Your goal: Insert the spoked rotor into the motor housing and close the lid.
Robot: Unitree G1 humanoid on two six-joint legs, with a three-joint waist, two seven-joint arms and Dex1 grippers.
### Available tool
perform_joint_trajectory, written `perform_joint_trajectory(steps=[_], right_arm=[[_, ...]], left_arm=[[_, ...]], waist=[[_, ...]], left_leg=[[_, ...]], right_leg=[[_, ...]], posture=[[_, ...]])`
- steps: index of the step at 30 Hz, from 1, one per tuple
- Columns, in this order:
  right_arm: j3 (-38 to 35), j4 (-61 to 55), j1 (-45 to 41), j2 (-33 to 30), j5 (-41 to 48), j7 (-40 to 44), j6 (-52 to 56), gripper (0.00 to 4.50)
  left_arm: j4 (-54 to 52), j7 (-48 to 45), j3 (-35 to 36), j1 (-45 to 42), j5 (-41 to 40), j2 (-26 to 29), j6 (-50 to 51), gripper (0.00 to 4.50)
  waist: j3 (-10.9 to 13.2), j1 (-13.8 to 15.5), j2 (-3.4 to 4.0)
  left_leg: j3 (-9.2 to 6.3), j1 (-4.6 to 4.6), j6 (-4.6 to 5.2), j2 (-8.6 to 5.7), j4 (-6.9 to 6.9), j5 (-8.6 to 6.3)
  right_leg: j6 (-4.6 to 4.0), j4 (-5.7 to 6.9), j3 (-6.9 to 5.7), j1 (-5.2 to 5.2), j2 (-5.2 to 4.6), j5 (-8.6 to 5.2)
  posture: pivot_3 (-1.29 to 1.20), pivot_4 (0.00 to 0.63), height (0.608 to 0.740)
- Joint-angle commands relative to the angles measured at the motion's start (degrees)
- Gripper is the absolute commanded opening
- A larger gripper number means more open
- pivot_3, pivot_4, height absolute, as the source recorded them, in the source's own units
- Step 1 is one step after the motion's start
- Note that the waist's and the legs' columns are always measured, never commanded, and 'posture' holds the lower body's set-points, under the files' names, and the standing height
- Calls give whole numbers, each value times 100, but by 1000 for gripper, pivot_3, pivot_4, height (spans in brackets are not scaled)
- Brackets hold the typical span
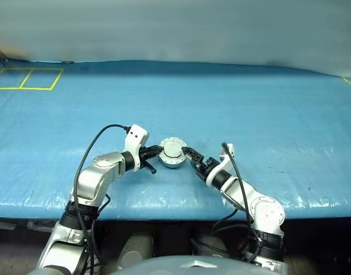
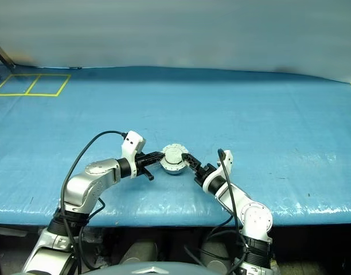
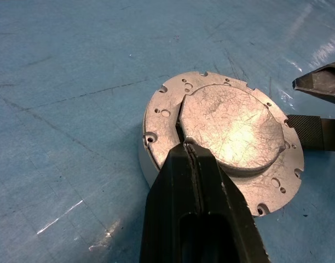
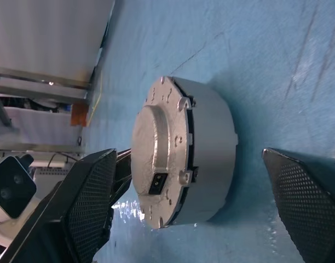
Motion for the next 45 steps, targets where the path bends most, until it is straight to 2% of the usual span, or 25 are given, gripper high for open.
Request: perform_joint_trajectory(steps=[1,4,5,8,15,25,34,38,45], right_arm=[[273,104,51,916,469,-106,-211,4479],[350,223,102,875,756,-186,-344,4479],[344,261,133,878,887,-223,-407,4303],[375,329,215,788,1206,-272,-529,3554],[621,317,363,512,1555,-319,-535,1410],[907,312,431,244,1441,-333,-431,1350],[1233,-108,484,-111,528,-99,-520,1350],[1347,-555,626,-479,-70,36,-647,1350],[1116,-1142,903,-699,-274,-197,-744,1350]], left_arm=[[173,1,-252,173,94,0,208,0],[183,5,-251,162,102,4,204,0],[186,6,-248,158,103,5,203,0],[189,9,-243,154,103,5,202,0],[241,10,-257,156,112,-27,185,0],[270,6,-239,151,146,-37,152,0],[160,-43,-210,216,125,-32,122,0],[107,-84,-233,286,128,-14,83,0],[102,-145,-268,298,150,-60,38,0]], waist=[[0,1,1],[1,0,1],[1,0,1],[1,-1,1],[1,-24,6],[1,-39,7],[-1,-100,10],[-2,-62,12],[-2,11,11]], left_leg=[[0,0,-2,0,0,1],[1,0,-4,0,0,3],[2,0,-4,0,0,3],[2,-1,3,0,0,-2],[4,-1,9,1,1,-5],[7,0,9,4,3,-5],[7,2,9,6,6,-5],[7,2,13,4,12,-4],[8,-3,2,-5,13,2]], right_leg=[[0,0,0,0,0,0],[0,-1,1,0,0,0],[0,-2,2,0,0,0],[0,-1,2,0,0,0],[1,-1,3,-2,2,0],[1,3,6,-2,3,1],[0,7,6,-2,4,1],[5,7,5,1,4,4],[10,-2,12,3,0,5]], posture=[[0,150,740],[0,150,740],[0,150,740],[0,150,740],[0,150,740],[0,150,740],[0,150,740],[0,150,740],[0,150,740]])
